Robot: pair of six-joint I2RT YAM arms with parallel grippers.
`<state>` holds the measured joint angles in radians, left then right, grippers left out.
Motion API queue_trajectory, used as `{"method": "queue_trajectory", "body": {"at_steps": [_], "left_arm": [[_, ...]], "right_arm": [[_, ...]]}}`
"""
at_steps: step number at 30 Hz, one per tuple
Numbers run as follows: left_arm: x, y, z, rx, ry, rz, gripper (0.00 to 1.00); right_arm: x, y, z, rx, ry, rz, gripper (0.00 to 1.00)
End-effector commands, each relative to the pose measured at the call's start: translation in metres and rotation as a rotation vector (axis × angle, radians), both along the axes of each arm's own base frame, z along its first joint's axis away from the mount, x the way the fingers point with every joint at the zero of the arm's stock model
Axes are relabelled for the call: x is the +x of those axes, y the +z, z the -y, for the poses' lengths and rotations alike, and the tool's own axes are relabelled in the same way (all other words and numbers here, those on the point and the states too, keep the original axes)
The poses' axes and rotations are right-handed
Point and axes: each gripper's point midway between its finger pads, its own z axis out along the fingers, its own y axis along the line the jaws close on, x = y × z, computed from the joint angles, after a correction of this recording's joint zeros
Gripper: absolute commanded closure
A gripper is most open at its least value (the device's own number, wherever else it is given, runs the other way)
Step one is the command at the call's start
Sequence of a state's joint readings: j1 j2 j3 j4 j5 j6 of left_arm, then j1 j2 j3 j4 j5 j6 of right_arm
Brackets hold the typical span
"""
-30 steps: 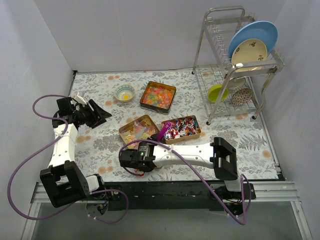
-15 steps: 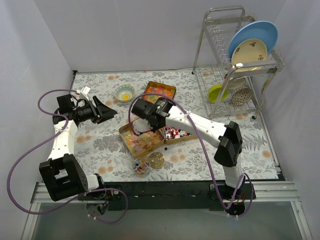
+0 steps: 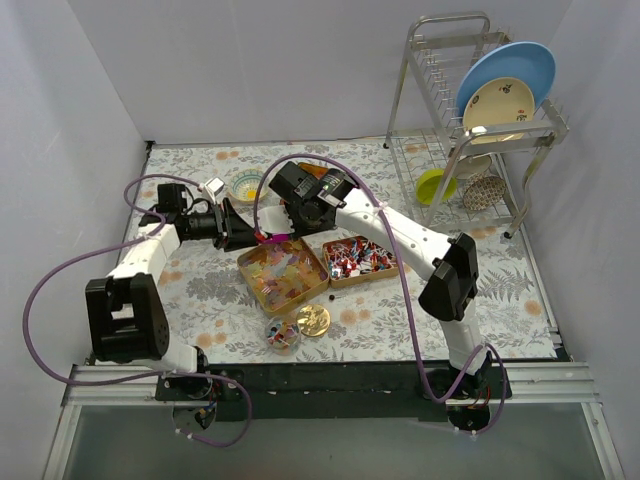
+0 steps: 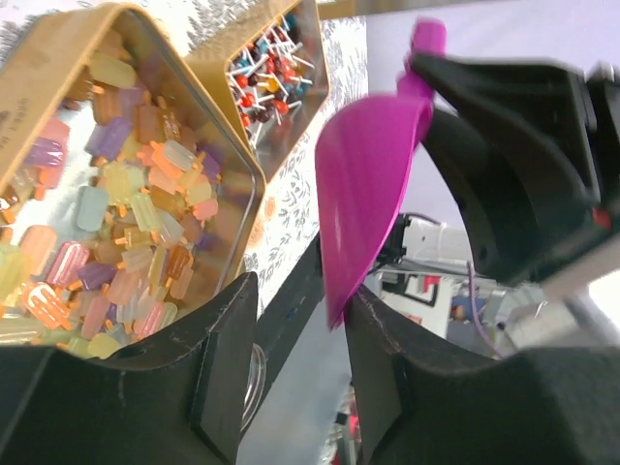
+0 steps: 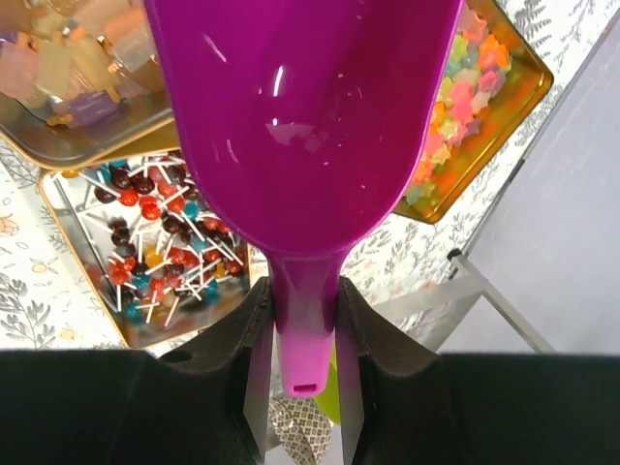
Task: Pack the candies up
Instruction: Adjust the spatula.
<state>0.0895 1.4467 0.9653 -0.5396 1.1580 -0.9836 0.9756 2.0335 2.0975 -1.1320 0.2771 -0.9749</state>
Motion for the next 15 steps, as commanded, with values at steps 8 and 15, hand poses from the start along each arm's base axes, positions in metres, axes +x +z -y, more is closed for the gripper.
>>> {"method": "queue_trajectory", "body": {"at_steps": [8,15], "left_arm": [[0.025,0.001,0.000,-0.046,-0.003,-0.019,0.86],[0.004,0.005,0.008,-0.179,-0.093,-0.038,1.00]], "right_arm": [[-0.021,0.040,-0.025,0.237,0.069,-0.033,0.99],[-0.034,0.031,-0.022,0.276,0.050,-0.099,0.99]]}}
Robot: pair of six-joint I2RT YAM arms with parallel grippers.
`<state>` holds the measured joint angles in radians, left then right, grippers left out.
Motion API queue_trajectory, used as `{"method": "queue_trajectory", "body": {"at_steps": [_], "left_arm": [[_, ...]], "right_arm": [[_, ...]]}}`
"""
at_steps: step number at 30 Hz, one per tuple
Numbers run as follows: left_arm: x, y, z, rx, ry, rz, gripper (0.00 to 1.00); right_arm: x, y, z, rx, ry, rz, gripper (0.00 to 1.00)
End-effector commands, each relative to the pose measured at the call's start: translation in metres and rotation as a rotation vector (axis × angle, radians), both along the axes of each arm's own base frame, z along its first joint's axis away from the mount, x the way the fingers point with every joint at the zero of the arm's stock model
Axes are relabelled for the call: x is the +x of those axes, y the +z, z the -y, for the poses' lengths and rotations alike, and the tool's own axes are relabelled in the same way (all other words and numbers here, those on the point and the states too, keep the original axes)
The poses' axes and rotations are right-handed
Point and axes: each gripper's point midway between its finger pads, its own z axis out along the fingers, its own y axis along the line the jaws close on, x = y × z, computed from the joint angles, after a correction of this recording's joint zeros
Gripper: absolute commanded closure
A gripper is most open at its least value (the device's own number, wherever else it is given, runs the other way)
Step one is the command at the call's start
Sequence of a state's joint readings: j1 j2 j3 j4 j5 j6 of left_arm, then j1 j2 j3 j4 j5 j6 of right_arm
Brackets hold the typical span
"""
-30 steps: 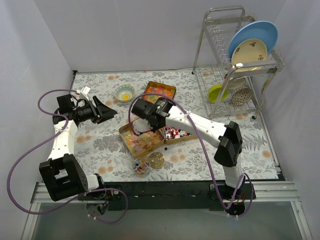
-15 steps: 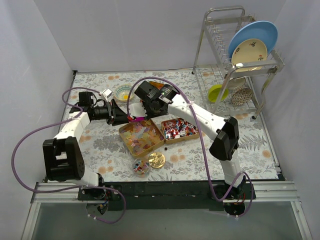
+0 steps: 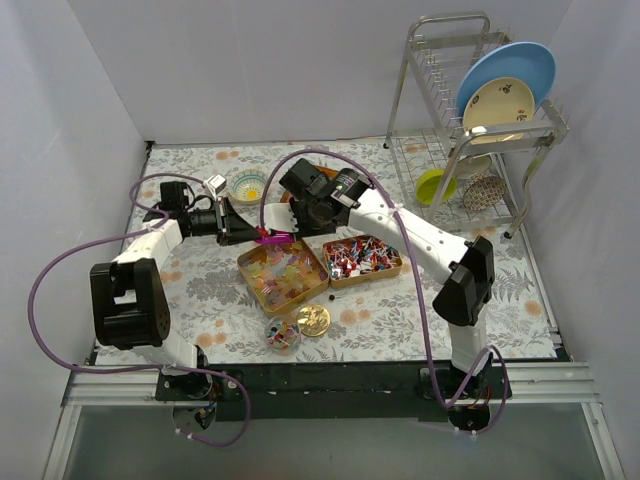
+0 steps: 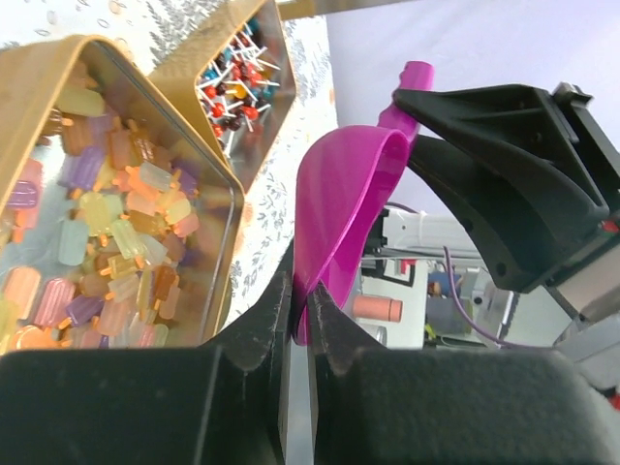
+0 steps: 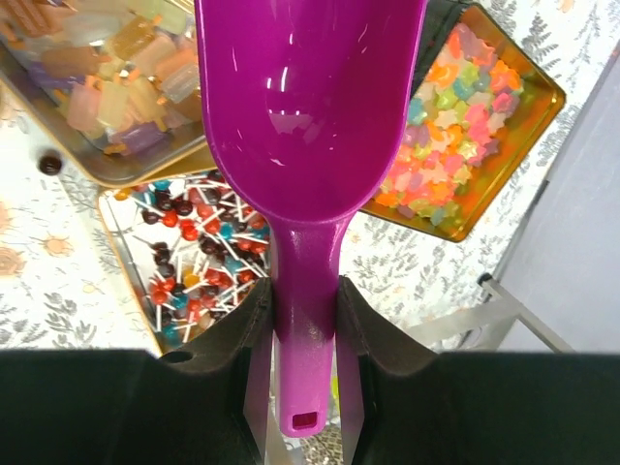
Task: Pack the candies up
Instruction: Adjust the spatula.
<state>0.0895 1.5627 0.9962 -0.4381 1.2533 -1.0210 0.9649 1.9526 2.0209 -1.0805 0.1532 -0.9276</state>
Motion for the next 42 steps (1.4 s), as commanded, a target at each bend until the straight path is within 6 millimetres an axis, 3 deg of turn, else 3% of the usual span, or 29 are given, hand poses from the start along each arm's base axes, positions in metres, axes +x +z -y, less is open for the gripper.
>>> {"method": "queue_trajectory", "body": {"at_steps": [1,2,4,5,7,8,12,23,33,36,37,42], "left_arm": [[-0.015,0.007,0.004,-0.100,-0.060,-0.020,1.00],[-0.017,0.007,0.005,-0.111,-0.069,-0.023,1.00],[-0.021,0.007,0.005,-0.142,-0.093,-0.025,1.00],[-0.022,0.008,0.006,-0.152,-0.100,-0.026,1.00],[-0.021,0.010,0.005,-0.158,-0.108,-0.012,1.00],[-0.022,0.008,0.005,-0.155,-0.109,-0.012,1.00],[-0.019,0.009,0.005,-0.151,-0.110,-0.004,1.00],[-0.021,0.008,0.005,-0.142,-0.104,-0.006,1.00],[-0.023,0.010,0.005,-0.147,-0.101,-0.013,1.00],[-0.023,0.010,0.005,-0.149,-0.101,-0.014,1.00],[-0.023,0.011,0.005,-0.150,-0.102,-0.011,1.00],[-0.022,0.012,0.005,-0.150,-0.102,-0.007,1.00]], "right_arm": [[-0.022,0.022,-0.017,0.181,0.028,-0.064,0.99],[-0.021,0.022,-0.014,0.206,0.011,-0.096,0.96],[-0.034,0.029,-0.012,0.284,0.027,-0.197,0.80],[-0.027,0.032,-0.003,0.324,-0.006,-0.232,0.77],[-0.037,0.046,0.002,0.433,0.022,-0.324,0.70],[-0.030,0.056,0.015,0.492,-0.006,-0.335,0.67],[-0.028,0.069,0.020,0.623,0.026,-0.347,0.62],[-0.035,0.046,0.008,0.635,0.037,-0.478,0.61],[-0.025,0.026,0.003,0.603,-0.014,-0.513,0.60],[-0.029,0.020,0.003,0.579,-0.014,-0.555,0.50],[-0.030,0.019,0.003,0.575,-0.016,-0.563,0.42],[-0.033,0.017,0.003,0.574,-0.014,-0.576,0.44]]}}
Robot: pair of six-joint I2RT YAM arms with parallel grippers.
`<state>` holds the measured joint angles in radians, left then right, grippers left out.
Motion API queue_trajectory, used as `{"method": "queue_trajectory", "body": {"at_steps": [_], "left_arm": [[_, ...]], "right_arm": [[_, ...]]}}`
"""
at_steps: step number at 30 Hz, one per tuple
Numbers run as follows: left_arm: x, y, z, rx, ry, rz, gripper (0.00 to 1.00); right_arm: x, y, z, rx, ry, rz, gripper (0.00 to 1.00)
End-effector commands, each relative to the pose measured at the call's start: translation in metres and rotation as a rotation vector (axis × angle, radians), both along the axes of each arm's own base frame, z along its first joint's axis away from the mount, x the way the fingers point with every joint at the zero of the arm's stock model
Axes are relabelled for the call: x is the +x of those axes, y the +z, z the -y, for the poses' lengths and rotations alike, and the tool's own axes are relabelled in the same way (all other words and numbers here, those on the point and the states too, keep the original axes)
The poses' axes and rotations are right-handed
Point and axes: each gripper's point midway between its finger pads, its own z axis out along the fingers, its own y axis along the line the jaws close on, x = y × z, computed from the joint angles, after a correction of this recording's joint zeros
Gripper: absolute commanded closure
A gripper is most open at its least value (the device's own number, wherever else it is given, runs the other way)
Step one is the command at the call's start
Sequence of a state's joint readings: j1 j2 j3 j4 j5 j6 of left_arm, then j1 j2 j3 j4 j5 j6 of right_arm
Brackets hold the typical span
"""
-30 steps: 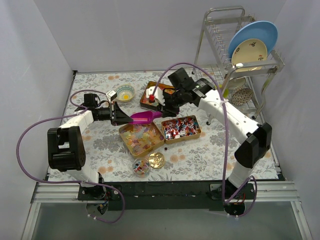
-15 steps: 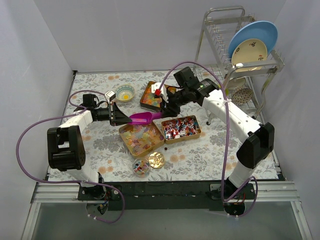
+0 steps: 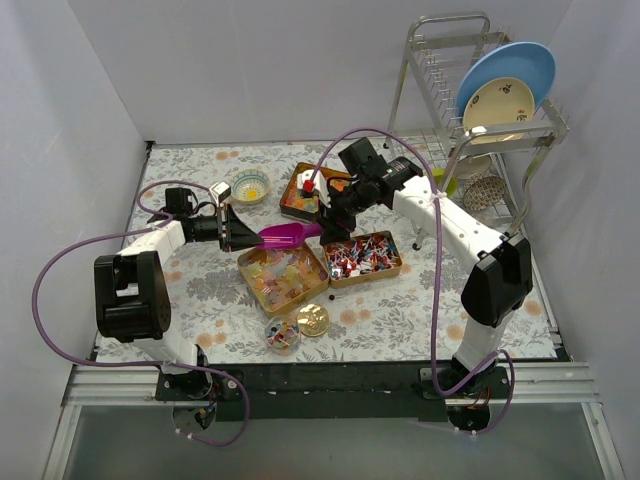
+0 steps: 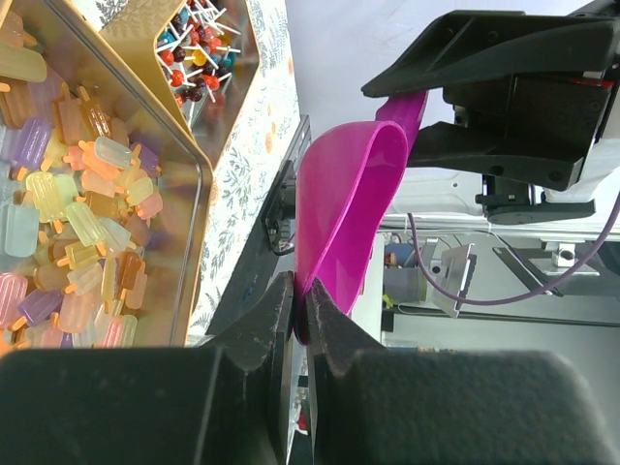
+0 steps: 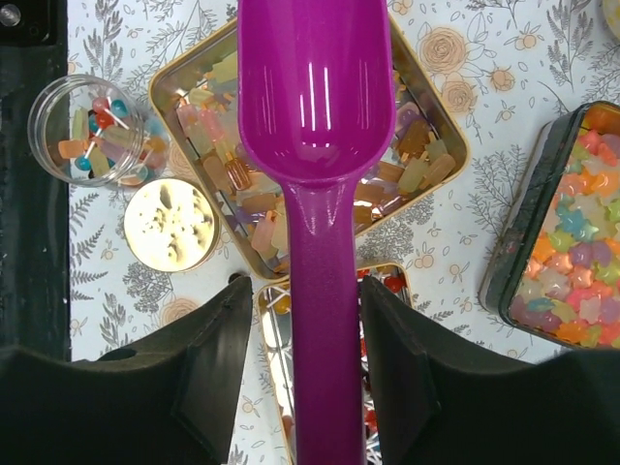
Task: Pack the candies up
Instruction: Adjust the spatula, then adjust the storage box at the center of the board.
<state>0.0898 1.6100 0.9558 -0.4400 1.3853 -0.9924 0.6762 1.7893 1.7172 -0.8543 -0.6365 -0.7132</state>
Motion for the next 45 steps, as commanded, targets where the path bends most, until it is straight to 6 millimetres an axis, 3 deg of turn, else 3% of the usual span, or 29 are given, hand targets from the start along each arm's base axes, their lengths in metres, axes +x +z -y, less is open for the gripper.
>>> {"method": "queue_trajectory", "body": {"at_steps": [1,9,10,12,13,15,18,20,21,22,25,26,27,28,29,34,38,40,45], "left_arm": [[-0.005,0.015,0.001,-0.040,-0.023,0.040,1.00],[-0.002,0.013,0.000,-0.043,-0.021,0.032,1.00],[-0.001,0.012,0.000,-0.043,-0.023,0.031,1.00],[0.005,0.011,0.000,-0.038,-0.019,0.032,1.00],[0.010,0.007,-0.001,-0.012,-0.003,0.031,0.93],[0.023,-0.002,-0.004,0.055,0.037,0.043,0.70],[0.061,-0.016,-0.015,0.216,0.135,0.087,0.57],[0.094,-0.012,-0.024,0.297,0.191,0.149,0.54],[0.105,-0.020,-0.025,0.326,0.202,0.147,0.53],[0.125,-0.009,-0.027,0.344,0.217,0.206,0.51],[0.162,-0.024,-0.026,0.457,0.258,0.249,0.50],[0.179,-0.018,-0.027,0.497,0.284,0.294,0.50],[0.185,-0.022,-0.011,0.514,0.256,0.315,0.50],[0.193,-0.036,-0.007,0.552,0.251,0.308,0.50],[0.205,-0.031,-0.003,0.577,0.260,0.346,0.50],[0.231,-0.059,0.036,0.753,0.258,0.420,0.52],[0.249,-0.081,0.043,0.946,0.331,0.446,0.54],[0.258,-0.079,0.040,0.995,0.370,0.462,0.56],[0.261,-0.090,0.038,1.052,0.361,0.471,0.65]], "right_arm": [[-0.006,0.017,-0.006,0.044,0.025,-0.006,0.47],[-0.002,0.024,-0.012,0.074,0.002,-0.014,0.65],[-0.002,0.022,-0.012,0.071,-0.002,-0.019,0.76],[0.000,0.017,-0.012,0.057,-0.011,-0.021,0.89],[0.001,0.016,-0.011,0.052,-0.015,-0.012,0.98],[0.011,0.015,-0.005,0.030,-0.053,0.032,0.99],[0.025,0.021,0.016,0.033,-0.142,0.049,0.99],[0.035,0.025,0.037,0.041,-0.209,0.063,0.99],[0.038,0.025,0.044,0.035,-0.235,0.069,0.99],[0.038,0.024,0.050,0.031,-0.252,0.070,0.99],[0.037,0.020,0.074,0.003,-0.310,0.081,0.99],[0.037,0.024,0.080,0.007,-0.325,0.093,0.99],[0.033,0.016,0.086,-0.010,-0.334,0.081,0.99],[0.034,0.015,0.091,-0.012,-0.353,0.077,0.99],[0.032,0.017,0.095,-0.011,-0.364,0.086,0.99],[0.027,0.007,0.116,-0.036,-0.413,0.069,0.99],[0.026,0.003,0.130,-0.038,-0.446,0.050,0.99],[0.026,0.000,0.133,-0.038,-0.455,0.043,0.99],[0.028,-0.003,0.137,-0.038,-0.466,0.026,0.99]]}}
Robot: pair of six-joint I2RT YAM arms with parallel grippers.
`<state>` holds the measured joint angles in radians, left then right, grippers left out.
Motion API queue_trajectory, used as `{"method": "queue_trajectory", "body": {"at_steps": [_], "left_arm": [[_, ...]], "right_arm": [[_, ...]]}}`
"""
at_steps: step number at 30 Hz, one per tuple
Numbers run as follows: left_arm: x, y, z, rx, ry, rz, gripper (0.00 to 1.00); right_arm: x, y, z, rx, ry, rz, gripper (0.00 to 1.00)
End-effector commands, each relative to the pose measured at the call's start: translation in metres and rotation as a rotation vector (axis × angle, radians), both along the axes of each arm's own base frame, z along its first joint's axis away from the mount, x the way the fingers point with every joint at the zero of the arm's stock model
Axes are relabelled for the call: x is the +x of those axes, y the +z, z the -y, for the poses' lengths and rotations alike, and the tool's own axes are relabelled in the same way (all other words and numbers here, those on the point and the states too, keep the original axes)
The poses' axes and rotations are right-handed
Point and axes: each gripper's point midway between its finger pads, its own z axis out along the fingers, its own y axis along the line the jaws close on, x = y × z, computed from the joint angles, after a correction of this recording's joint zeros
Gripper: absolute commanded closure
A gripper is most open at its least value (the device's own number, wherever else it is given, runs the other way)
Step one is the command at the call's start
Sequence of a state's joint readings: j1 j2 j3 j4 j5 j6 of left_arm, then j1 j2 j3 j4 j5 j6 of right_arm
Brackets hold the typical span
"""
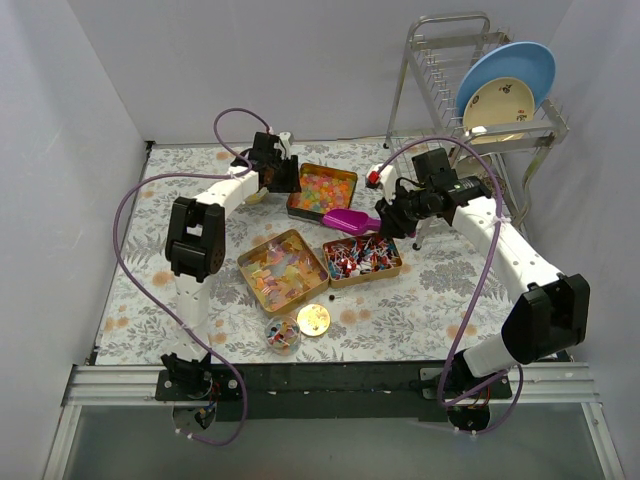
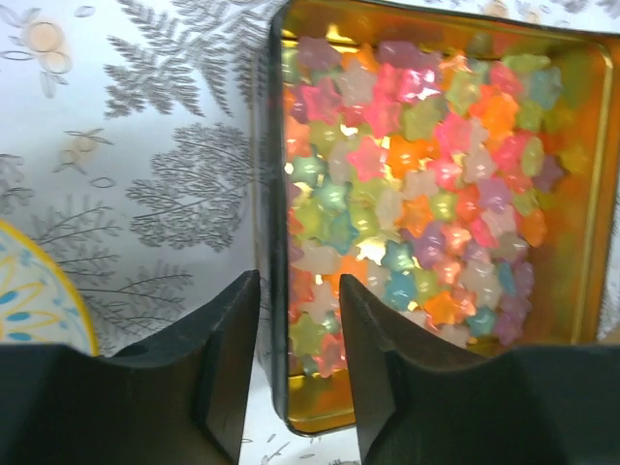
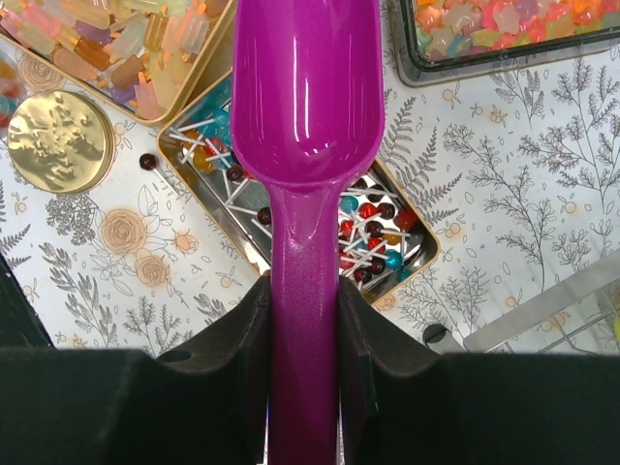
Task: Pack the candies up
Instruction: Adjust the storage box at the center of the board.
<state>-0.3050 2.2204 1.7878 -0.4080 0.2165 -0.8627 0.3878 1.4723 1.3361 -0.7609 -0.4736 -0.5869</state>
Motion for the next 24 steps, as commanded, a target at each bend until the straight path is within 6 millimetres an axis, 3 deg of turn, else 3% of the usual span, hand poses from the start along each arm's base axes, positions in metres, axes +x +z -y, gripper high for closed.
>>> {"method": "queue_trajectory", "body": {"at_steps": [1,4,8,14,16,24], "left_arm": [[0.018,0.010,-0.029,0.115,0.079,0.063,0.69],[0.011,0.006,-0.032,0.136,0.070,0.050,0.80],[-0.012,-0.005,-0.037,0.150,0.055,-0.002,0.87],[-0.042,-0.004,-0.042,0.144,0.042,-0.045,0.91],[-0.055,-0.013,-0.045,0.148,0.040,-0.078,0.92],[-0.080,0.002,-0.052,0.142,0.042,-0.079,0.94]], "right_arm": [[0.001,0.013,-0.001,0.040,0.000,0.028,0.99],[0.005,0.011,-0.002,0.039,0.008,0.024,0.99],[0.021,0.007,-0.001,0.000,0.006,0.055,0.99],[0.064,0.026,-0.005,-0.054,0.024,0.153,0.99],[0.075,0.033,-0.008,-0.060,0.028,0.165,0.99],[0.097,0.037,-0.015,-0.130,0.072,0.207,0.99]]}}
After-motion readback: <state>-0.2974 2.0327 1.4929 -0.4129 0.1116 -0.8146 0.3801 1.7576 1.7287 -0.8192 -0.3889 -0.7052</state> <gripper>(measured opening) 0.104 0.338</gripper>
